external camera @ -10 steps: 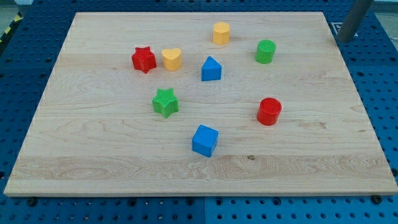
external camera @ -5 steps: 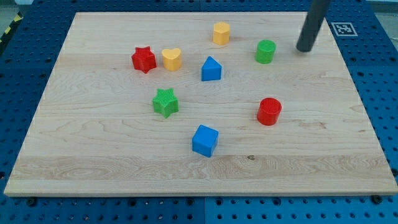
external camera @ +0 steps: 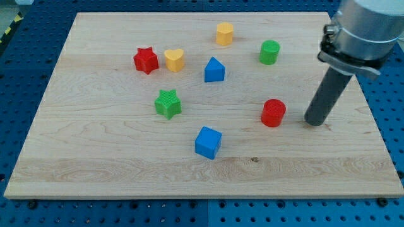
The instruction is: Move the red circle to the bottom of blue triangle
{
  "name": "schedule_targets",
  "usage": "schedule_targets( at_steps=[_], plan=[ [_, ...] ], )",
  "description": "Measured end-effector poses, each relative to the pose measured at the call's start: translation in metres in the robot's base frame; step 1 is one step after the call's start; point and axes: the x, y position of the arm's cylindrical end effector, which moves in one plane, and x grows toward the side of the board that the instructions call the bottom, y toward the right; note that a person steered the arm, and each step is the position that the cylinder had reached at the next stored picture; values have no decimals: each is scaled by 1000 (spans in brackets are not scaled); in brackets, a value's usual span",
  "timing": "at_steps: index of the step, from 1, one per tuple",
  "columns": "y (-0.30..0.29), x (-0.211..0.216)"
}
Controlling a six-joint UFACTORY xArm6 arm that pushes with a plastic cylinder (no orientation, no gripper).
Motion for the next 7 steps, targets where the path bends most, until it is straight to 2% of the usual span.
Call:
schedule_targets(
  at_steps=[1,2,4,5,7],
  plan=[
    [-3,0],
    [-40,0],
    [-62,-2],
    [-95,-8],
    [-144,-43]
  ],
)
